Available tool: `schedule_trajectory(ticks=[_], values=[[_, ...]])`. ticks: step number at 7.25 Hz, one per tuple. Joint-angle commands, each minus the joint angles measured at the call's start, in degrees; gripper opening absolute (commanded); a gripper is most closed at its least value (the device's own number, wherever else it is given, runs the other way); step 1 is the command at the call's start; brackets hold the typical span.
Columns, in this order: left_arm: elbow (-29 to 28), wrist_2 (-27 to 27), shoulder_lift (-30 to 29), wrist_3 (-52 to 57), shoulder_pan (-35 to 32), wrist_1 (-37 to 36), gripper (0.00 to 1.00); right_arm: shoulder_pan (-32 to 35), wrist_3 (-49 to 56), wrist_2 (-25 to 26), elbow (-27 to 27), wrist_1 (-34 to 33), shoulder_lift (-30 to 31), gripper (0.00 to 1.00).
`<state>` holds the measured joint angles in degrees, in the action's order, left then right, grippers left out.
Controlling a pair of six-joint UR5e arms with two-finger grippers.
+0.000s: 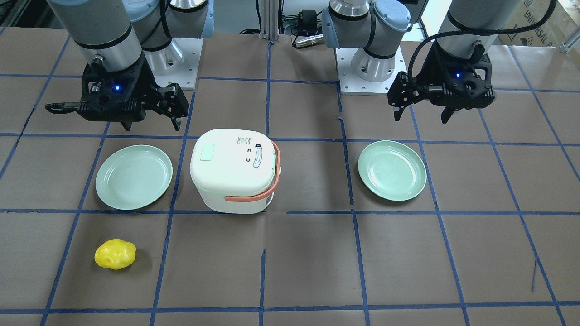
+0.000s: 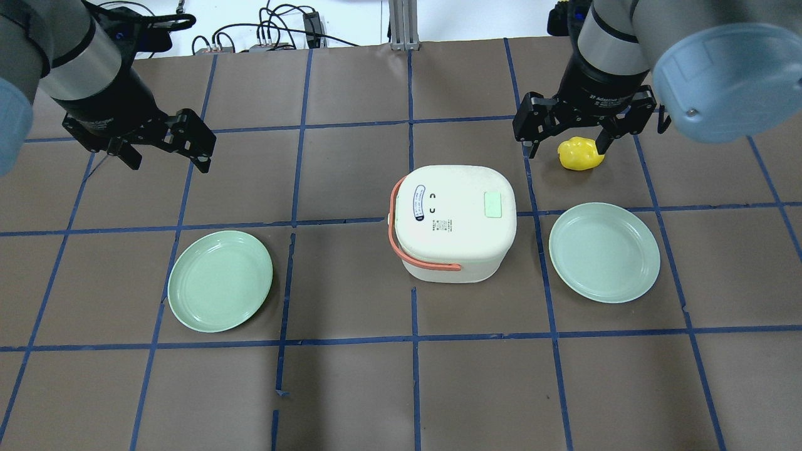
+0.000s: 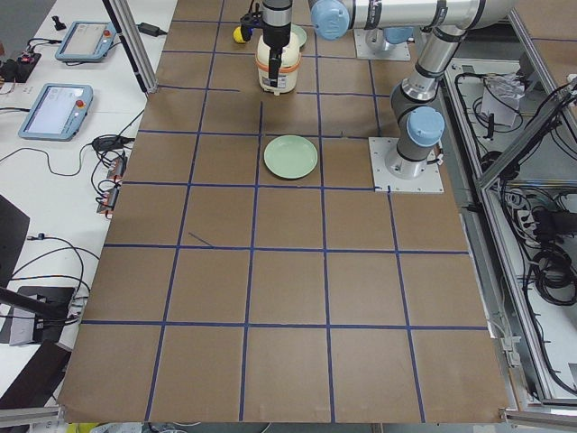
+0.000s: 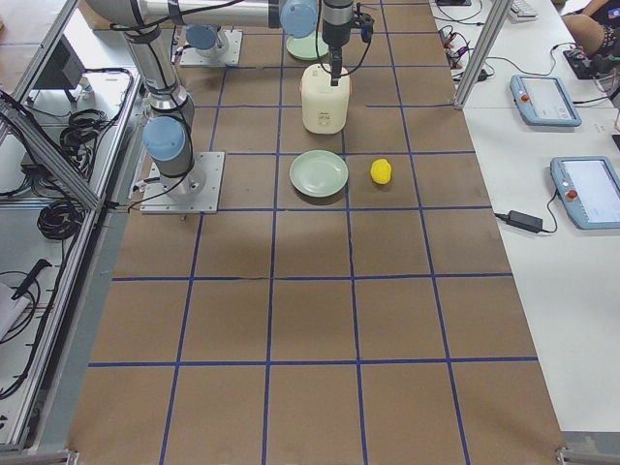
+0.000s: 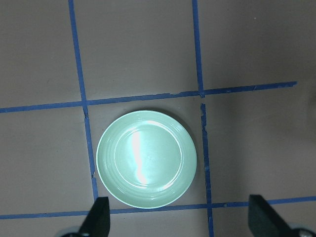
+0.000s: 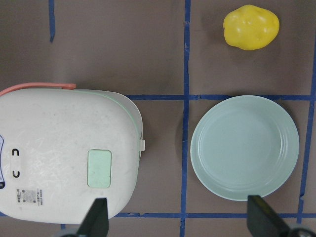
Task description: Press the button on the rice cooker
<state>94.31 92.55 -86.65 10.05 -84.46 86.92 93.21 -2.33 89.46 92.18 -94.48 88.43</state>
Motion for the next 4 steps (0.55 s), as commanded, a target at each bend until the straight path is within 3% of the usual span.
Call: schedule_trajectory(ticks=[1, 4], values=[[0.00, 0.00, -0.01, -0.03, 0.00, 0.00, 1.00, 0.22, -0.92, -0.43, 0.19, 0.00, 0.25, 1.00], [0.00, 0.00, -0.01, -0.03, 0.00, 0.00, 1.00, 2.76, -7.07, -0.43, 1.42, -3.84, 1.22, 1.00]])
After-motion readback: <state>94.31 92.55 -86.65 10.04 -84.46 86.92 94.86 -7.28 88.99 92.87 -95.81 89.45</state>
